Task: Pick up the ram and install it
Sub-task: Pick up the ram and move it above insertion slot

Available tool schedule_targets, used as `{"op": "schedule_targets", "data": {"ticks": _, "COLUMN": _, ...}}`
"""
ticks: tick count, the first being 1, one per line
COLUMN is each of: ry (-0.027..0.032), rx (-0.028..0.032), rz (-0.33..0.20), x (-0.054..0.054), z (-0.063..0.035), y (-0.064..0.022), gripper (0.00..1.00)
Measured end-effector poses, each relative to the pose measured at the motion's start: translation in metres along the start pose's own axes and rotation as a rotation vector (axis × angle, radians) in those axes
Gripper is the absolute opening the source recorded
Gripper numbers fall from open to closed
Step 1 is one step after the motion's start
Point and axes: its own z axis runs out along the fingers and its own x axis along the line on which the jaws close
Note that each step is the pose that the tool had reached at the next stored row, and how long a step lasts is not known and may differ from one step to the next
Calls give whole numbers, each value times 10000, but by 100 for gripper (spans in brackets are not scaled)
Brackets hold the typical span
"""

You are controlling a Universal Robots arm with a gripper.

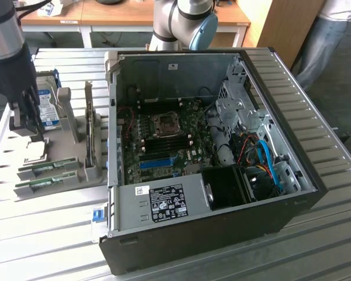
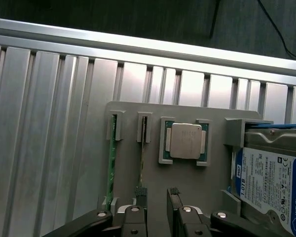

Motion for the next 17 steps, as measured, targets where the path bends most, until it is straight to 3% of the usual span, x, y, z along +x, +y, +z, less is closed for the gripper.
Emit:
{"op": "schedule_targets", "data": {"ticks": 12, "ry": -2, "rx": 2, "rz": 0, "x": 7, "z": 213, "y": -11, "gripper": 30}}
{"op": "schedule_targets", "data": {"ticks": 17, "ry": -1, "rx": -1, "rz": -1, "x": 8, "z": 213, "y": -10, "gripper": 30}}
